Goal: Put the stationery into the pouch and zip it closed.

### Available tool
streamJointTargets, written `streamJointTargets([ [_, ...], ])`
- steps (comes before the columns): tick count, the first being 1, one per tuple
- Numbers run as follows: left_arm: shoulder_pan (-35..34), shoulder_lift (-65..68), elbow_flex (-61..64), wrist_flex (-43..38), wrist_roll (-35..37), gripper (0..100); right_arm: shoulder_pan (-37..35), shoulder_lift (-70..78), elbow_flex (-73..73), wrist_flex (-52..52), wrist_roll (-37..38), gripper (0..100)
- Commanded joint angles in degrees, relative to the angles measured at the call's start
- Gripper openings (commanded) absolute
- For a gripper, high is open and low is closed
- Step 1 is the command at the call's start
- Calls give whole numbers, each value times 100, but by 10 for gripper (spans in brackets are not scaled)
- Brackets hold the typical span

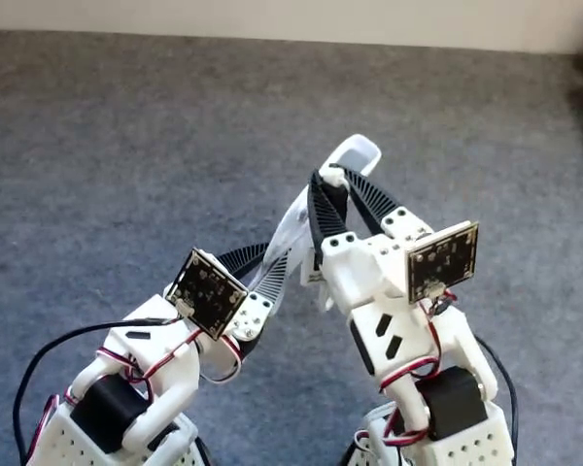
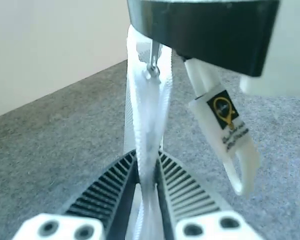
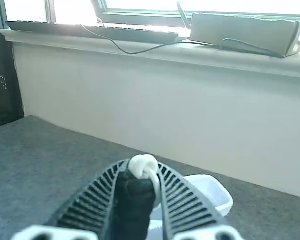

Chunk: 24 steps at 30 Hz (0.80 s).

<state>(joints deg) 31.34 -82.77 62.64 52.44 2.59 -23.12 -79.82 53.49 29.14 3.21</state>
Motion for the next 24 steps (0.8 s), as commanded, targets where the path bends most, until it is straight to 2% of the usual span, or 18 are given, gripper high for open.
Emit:
streamJointTargets([
  [1,-84,66,171,97,-53,4,453,-66,92,-655,9,5],
  [7,-92,66,171,97,-53,4,743,66,277,-884,18,5],
  [17,-92,66,163,97,-53,4,1341,1402,215,-892,18,5],
  [24,-92,66,163,97,-53,4,1965,1490,268,-1780,18,5],
])
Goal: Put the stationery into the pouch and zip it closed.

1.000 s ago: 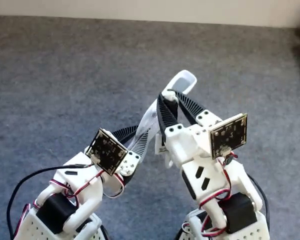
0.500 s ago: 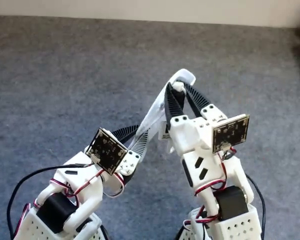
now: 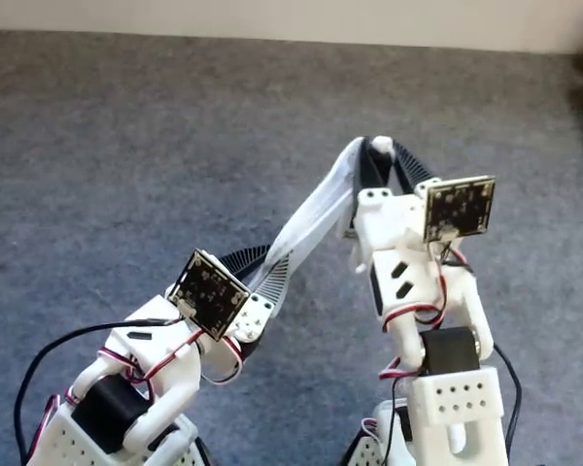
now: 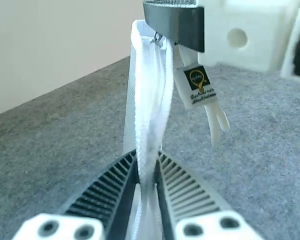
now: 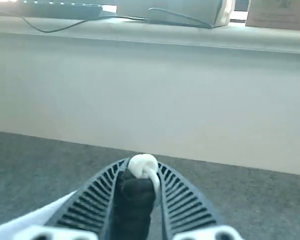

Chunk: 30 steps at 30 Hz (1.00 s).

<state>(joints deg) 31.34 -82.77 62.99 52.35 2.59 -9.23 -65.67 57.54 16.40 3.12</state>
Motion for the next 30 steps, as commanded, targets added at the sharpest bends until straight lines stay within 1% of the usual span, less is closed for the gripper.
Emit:
streamJointTargets([
  [1,-92,66,127,105,-53,4,646,75,-136,-576,26,5],
  [3,-92,66,127,105,-53,4,725,84,-127,-620,53,5],
  [10,-92,66,127,105,-53,4,752,92,66,-637,519,5],
  [13,-92,66,127,105,-53,4,787,92,66,-637,563,5],
  [19,-101,66,119,114,-53,4,1209,154,163,-629,580,5],
  [25,-101,66,119,114,-53,4,1578,989,180,-611,580,5],
  [28,-101,66,119,114,-53,4,1754,1103,57,-593,580,7],
  [30,-101,66,119,114,-53,4,1780,1051,-13,-435,563,38],
])
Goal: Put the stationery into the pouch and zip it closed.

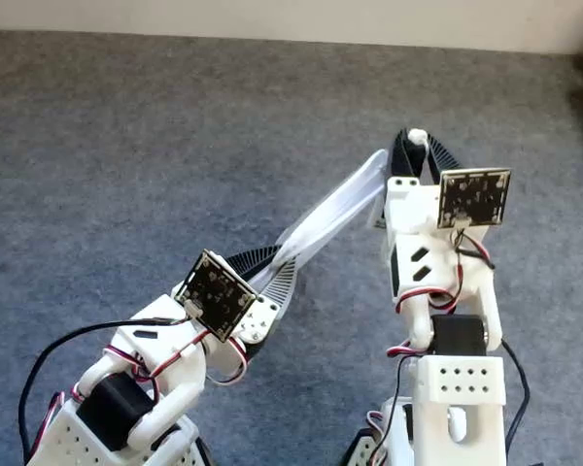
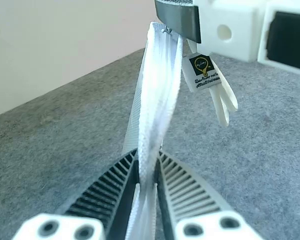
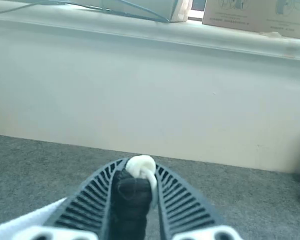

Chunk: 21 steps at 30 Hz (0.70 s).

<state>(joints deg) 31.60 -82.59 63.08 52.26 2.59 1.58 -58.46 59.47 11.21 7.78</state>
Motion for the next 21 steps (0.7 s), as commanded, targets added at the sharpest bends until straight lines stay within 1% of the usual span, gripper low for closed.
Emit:
streamJointTargets([
  [1,-127,48,110,123,-53,4,699,242,-277,295,79,74],
  [4,-127,48,101,114,-62,4,620,-180,-462,1147,62,208],
  [6,-127,48,101,97,-229,4,532,-602,-523,1569,-88,263],
  [12,-171,48,13,97,-334,4,295,-2149,-497,2431,-167,272],
  [17,-593,48,-127,88,-413,5,75,-3266,-488,3152,-158,273],
  [21,-796,48,-251,88,-615,5,-48,-3881,-479,3336,-158,273],
])
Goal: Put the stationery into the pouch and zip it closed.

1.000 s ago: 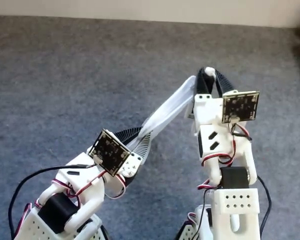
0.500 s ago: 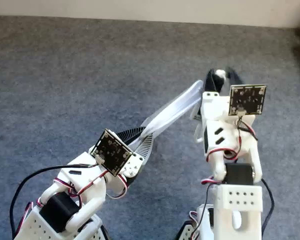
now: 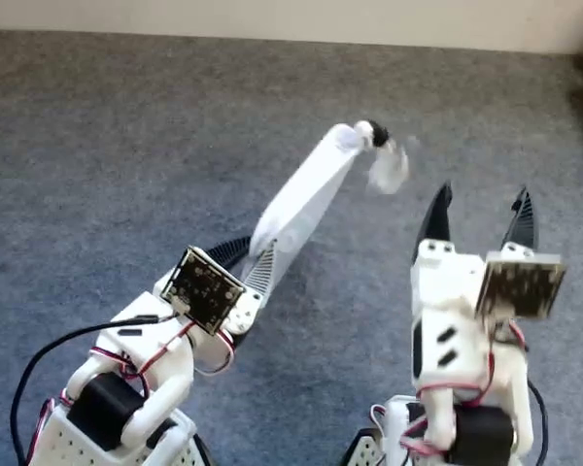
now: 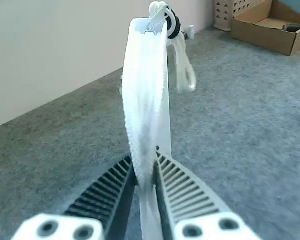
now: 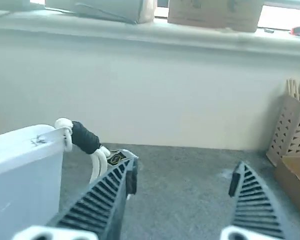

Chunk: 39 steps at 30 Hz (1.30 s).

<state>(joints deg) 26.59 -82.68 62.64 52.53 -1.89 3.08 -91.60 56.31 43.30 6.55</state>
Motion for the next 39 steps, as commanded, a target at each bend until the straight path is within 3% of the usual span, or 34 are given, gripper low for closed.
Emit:
streamJointTargets([
  [1,-347,57,-259,70,-176,5,-198,-664,-119,154,-35,273],
  [9,-910,57,-708,70,-1116,5,-198,-1042,1200,180,-35,269],
  [15,-1446,57,-927,62,-1785,5,-198,-1279,1947,163,-35,111],
  [20,-1684,57,-945,62,-2022,5,-259,-1341,2387,154,132,88],
  [32,-681,57,-277,79,-2022,12,-558,-1349,2703,154,123,88],
  [36,-593,75,-268,88,-2013,111,-549,-1349,2712,154,123,88],
  [39,-593,101,-268,97,-2004,131,-541,-1349,2712,154,123,87],
])
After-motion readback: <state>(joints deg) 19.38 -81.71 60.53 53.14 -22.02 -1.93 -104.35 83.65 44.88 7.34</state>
